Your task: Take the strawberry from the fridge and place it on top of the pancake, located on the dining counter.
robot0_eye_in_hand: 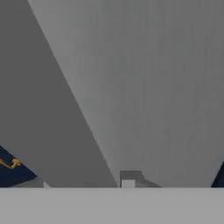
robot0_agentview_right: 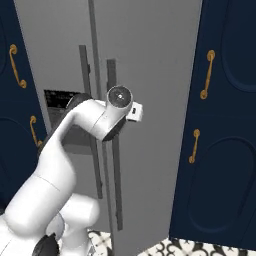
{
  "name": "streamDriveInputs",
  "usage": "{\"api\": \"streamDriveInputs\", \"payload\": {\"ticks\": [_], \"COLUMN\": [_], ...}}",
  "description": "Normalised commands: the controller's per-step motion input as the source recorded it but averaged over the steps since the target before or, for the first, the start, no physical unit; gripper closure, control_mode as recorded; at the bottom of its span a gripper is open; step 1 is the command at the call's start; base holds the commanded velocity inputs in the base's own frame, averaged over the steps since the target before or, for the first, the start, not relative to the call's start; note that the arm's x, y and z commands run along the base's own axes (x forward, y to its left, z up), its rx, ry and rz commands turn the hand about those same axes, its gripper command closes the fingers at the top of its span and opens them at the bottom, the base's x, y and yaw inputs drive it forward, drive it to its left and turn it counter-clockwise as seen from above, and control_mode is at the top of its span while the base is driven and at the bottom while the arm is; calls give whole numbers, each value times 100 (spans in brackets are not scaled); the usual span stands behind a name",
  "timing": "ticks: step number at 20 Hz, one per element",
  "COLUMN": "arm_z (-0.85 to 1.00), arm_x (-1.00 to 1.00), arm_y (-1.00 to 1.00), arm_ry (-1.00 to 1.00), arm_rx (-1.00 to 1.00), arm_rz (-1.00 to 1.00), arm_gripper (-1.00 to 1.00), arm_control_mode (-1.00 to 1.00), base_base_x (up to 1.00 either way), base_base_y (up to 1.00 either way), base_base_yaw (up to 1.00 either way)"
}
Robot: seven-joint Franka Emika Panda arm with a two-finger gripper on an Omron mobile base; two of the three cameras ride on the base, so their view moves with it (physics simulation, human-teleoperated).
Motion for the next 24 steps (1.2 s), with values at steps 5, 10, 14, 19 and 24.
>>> {"api": "streamDriveInputs", "payload": {"ticks": [5,10,14,19,24], "arm_z": [1,0,2,9,46], "arm_x": [-93,-41,-61,-86,-65], "arm_y": [-100,-94,-72,-55,21], "arm_ry": [-2,0,0,0,3], "arm_rx": [18,3,0,0,-19], "arm_rz": [12,0,-5,-11,-6], "arm_gripper": [100,100,-100,-100,-100], "arm_control_mode": [-100,-100,-100,-100,-100], "base_base_x": [0,0,0,0,0], "base_base_y": [0,0,0,0,0], "base_base_yaw": [0,0,0,0,0]}}
